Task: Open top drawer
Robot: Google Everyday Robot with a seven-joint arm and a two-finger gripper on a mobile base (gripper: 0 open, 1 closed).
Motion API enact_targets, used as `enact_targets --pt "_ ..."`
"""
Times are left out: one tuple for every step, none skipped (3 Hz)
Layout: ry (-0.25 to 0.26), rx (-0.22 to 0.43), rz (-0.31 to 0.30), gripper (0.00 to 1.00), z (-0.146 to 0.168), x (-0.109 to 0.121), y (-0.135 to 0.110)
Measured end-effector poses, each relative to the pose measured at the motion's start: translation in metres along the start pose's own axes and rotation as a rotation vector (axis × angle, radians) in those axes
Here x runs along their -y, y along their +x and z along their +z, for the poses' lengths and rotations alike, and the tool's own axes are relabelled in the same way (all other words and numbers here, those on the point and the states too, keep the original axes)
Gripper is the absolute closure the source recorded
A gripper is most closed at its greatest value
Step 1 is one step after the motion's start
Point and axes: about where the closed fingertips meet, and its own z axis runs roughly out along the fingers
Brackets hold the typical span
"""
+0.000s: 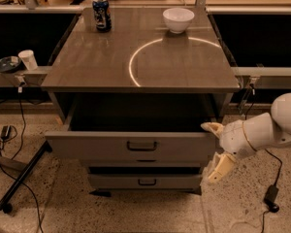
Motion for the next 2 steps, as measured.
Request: enact_targets --pt "-0.010 0.001 0.010 0.00 -0.0026 -0.0052 0.0038" --pt "-0.025 0.000 0.009 0.00 -0.0062 -0.0138 0.0051"
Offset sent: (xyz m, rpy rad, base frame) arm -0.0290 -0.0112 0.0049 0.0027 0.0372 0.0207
